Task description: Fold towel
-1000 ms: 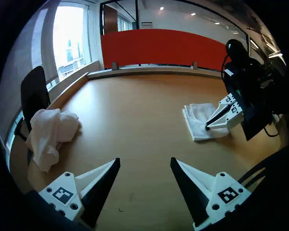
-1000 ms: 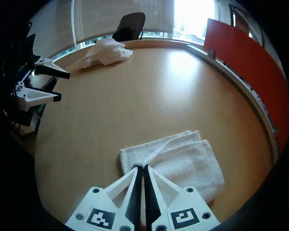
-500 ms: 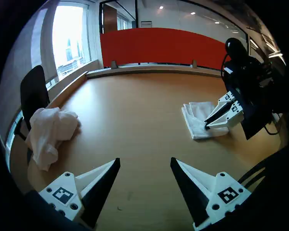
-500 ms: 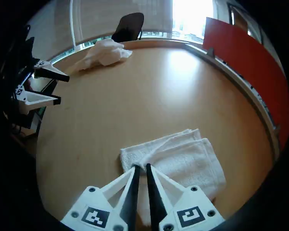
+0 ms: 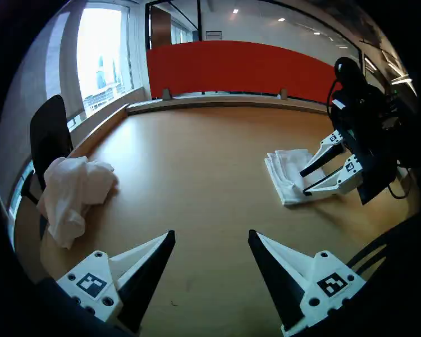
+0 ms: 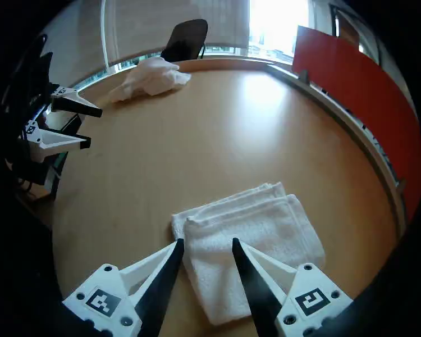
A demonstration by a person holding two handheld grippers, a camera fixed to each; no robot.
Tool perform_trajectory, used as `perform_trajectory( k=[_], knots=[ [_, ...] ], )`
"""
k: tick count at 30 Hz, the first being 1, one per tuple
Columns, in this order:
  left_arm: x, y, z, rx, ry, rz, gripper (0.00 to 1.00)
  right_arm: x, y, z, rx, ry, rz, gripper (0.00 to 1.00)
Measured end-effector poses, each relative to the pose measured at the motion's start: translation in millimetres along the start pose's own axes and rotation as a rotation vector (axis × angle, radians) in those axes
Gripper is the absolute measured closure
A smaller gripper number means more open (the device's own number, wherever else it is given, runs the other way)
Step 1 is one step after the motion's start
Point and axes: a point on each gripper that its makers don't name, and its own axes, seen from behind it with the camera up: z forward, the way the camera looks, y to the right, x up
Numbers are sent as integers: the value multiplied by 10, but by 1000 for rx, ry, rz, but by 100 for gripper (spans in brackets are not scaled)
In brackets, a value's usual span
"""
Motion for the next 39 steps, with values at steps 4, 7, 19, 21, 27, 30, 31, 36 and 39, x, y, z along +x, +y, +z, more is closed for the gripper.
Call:
perform_trajectory(
  k=[4,7,19,21,27,30,31,36,39],
  knots=[
    [3,-4,3,0,1,1,3,-41,11,-57,-17,3,10,34],
    [6,-6,6,-1,2,1,3,-94,27,-111,-31,2,20,34],
    [16,-6,7,-4,5,6,3,-395,107,-334,-88,-20,72,34],
    [20,-8,7,-4,6,7,3,-441,116,-370,-96,-24,79,34],
    [25,-10,7,-5,6,10,3,-534,131,-420,-113,-31,99,34],
    [31,-10,3,-5,7,14,3,-577,118,-430,-117,-35,107,34],
    [32,-9,1,-6,7,14,3,-600,111,-430,-118,-38,108,34],
    [36,-5,-5,-7,8,15,3,-725,67,-432,-121,-55,113,34],
    [34,1,-7,-8,8,15,3,-791,47,-430,-125,-65,119,34]
  ],
)
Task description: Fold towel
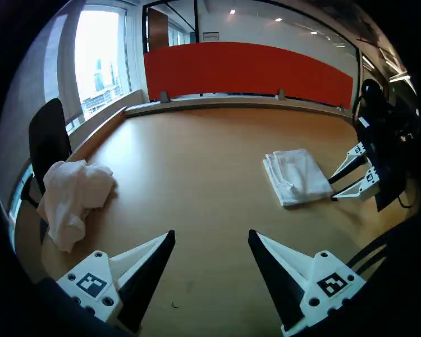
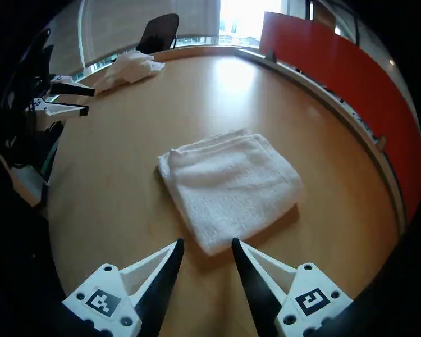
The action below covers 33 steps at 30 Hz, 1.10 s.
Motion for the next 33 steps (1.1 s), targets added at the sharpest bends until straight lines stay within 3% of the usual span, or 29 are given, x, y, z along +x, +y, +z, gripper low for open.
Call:
perform_trajectory(
  k=[8,26,33],
  knots=[
    [-11,21,-7,-3,-1,4,3,-83,14,20,-9,-13,29,35],
    [-22,-2,-22,-3,-2,7,3,-108,51,60,-33,-12,75,94],
    [-15,17,-21,-10,1,9,3,-58,76,15,-37,-2,76,97]
  ],
)
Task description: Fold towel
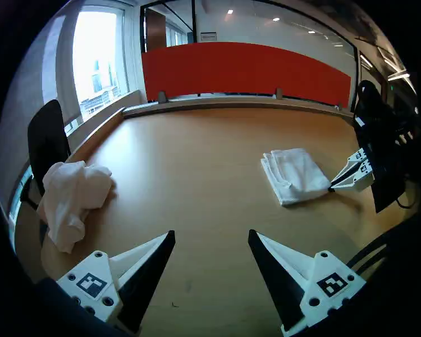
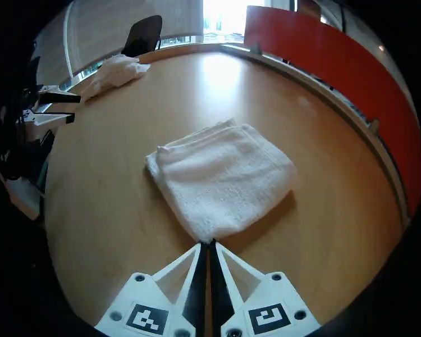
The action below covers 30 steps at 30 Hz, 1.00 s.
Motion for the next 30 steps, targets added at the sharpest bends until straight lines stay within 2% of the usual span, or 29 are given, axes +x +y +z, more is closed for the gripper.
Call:
perform_trajectory(
  k=[6,12,24,30],
  knots=[
    [12,14,12,-7,5,-1,3,115,50,-89,-25,13,-22,97],
    [29,11,13,-11,13,-3,3,364,166,-234,-62,49,-48,97],
    [177,9,2,-27,44,9,3,1035,417,-677,-125,144,-136,97],
    [251,19,4,-39,61,15,3,1239,531,-884,-155,165,-173,97]
  ],
)
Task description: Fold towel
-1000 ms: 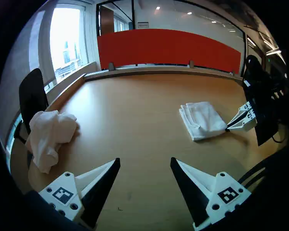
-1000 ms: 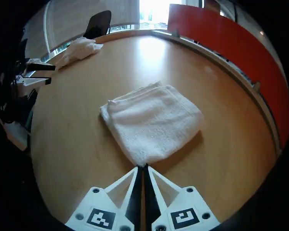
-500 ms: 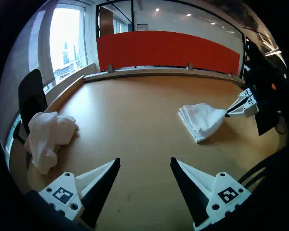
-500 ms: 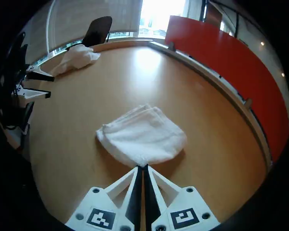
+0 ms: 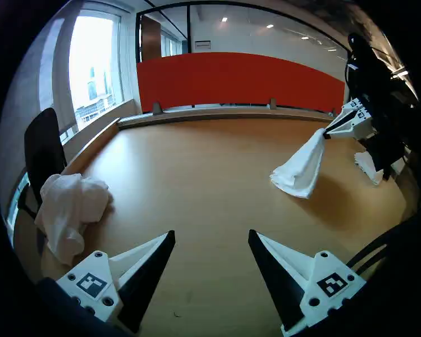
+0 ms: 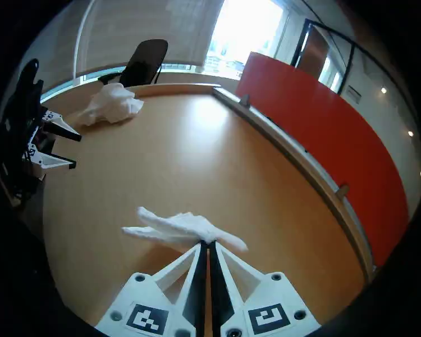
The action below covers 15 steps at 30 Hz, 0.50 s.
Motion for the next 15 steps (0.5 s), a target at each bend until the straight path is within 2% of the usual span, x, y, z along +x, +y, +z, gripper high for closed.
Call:
perform_trajectory(
  k=[6,15],
  knots=[
    [58,45,13,-15,10,10,3,107,171,-168,-32,14,-18,97],
    [103,106,26,-33,16,14,3,48,408,-380,-80,8,-2,97]
  ],
)
